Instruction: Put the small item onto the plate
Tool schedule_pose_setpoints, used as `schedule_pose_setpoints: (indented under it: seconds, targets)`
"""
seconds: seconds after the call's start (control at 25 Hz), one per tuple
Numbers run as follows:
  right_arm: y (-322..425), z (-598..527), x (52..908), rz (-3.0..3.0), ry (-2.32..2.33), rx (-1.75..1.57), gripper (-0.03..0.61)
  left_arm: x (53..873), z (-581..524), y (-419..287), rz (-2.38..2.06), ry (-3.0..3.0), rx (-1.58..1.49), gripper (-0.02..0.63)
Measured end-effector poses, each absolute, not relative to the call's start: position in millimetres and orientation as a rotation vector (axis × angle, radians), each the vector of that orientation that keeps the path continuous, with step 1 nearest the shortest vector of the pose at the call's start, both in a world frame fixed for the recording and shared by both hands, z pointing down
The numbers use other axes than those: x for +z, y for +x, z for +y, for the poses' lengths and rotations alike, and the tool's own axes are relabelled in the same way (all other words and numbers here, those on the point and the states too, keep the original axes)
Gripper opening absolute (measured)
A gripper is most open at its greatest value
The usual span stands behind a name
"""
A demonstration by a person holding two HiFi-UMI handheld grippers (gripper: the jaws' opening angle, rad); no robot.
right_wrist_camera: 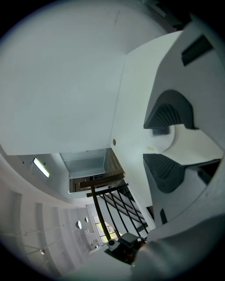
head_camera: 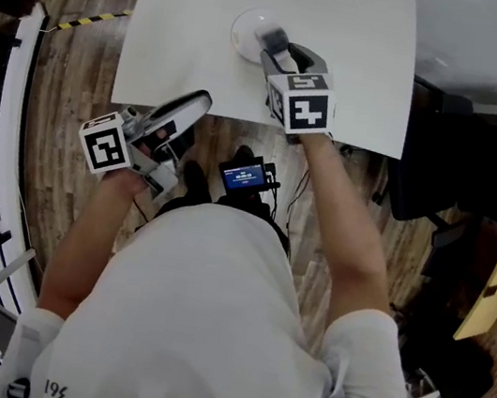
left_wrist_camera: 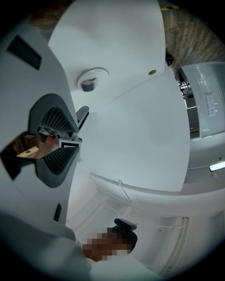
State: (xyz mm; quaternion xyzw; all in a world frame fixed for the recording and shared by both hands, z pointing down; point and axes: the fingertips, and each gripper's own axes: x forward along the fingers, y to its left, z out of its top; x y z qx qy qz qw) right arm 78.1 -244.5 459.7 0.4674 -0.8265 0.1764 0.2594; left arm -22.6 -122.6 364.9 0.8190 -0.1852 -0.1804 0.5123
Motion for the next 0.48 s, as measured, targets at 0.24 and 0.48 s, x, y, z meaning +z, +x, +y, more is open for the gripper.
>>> schedule_pose_setpoints:
  seconds: [0.24, 0.48]
  targets:
    - [79.1, -226.3, 419.6, -2.283, 1.349, 0.478, 0.002, 338.5, -119.2, -32.2, -0.415, 2.016, -0.497, 0.104]
    - [77.9, -201.5, 380.9, -2.367, 1.383, 0.534, 0.002, 308.0, -111.6, -39.7, -0.381, 2.054, -0.567, 0.104]
